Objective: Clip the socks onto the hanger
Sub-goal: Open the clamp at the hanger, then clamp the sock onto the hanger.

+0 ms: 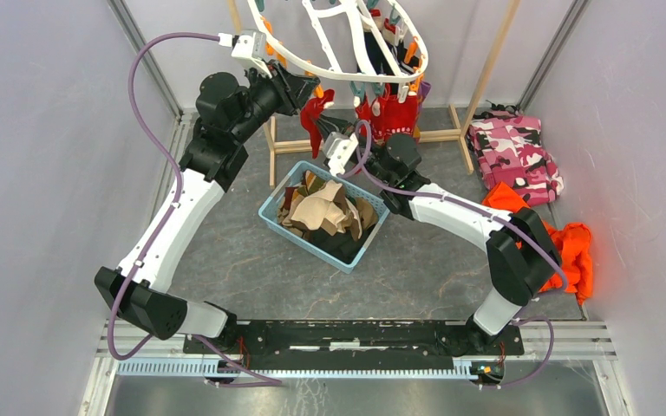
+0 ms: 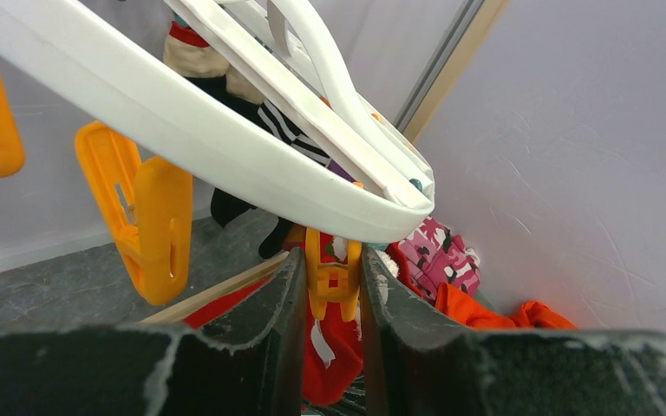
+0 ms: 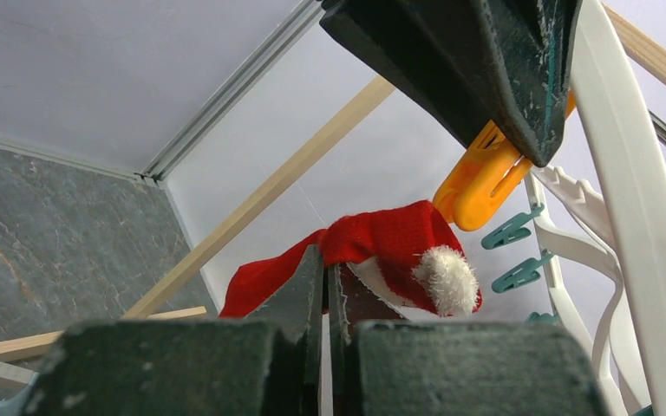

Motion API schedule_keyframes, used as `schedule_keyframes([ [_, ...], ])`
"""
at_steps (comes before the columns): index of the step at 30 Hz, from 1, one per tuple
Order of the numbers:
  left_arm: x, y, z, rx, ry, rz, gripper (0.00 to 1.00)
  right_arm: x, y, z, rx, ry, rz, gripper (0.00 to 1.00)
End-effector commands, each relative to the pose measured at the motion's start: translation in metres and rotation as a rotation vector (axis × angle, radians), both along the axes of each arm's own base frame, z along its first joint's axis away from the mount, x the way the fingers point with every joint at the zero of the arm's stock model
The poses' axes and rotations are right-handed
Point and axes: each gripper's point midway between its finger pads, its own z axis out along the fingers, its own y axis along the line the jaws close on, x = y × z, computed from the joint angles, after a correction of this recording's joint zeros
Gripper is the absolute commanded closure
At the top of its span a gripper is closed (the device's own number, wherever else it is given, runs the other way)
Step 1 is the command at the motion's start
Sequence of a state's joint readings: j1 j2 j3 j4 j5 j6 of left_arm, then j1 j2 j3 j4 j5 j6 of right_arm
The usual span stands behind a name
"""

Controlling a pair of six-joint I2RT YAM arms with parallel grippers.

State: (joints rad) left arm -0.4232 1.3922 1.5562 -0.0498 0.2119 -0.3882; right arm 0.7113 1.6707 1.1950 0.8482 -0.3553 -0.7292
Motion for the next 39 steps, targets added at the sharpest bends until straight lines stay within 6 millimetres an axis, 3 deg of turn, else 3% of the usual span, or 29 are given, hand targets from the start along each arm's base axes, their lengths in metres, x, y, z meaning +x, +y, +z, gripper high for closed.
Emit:
schedule_keyframes([
  [1,-0.004,-0.001,0.010,-0.041,-0.006,-0.003,0.98,0.003,-0.003,0.026,0.040,-0.049,-0.017,1.00],
  [39,0.004,0.003,-0.005,0.093,-0.023,0.049,0.98,-0.002,-0.004,0.051,-0.018,-0.108,-0.005,1.00],
])
